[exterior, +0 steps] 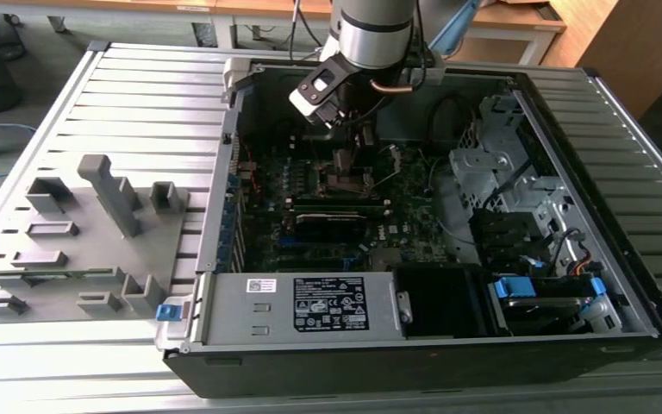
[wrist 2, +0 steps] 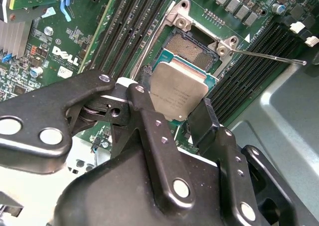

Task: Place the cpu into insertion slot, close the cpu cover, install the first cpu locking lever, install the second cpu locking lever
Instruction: 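Place the cpu into insertion slot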

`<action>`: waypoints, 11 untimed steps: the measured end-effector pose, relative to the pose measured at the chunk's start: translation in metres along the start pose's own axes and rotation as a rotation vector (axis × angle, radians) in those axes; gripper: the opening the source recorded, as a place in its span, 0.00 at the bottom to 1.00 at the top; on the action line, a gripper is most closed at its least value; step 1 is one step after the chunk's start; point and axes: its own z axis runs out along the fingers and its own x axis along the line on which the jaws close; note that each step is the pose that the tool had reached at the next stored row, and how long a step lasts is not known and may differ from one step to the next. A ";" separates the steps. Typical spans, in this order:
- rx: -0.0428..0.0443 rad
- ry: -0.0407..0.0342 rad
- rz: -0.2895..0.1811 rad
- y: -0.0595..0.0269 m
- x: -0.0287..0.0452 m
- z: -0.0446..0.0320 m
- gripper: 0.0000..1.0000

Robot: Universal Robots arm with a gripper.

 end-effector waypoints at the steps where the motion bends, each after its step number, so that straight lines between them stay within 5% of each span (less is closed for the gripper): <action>1: -0.0001 0.0000 0.000 0.0000 0.0000 0.0001 0.54; 11: -0.0003 0.0005 0.000 0.0000 0.0001 0.0015 0.54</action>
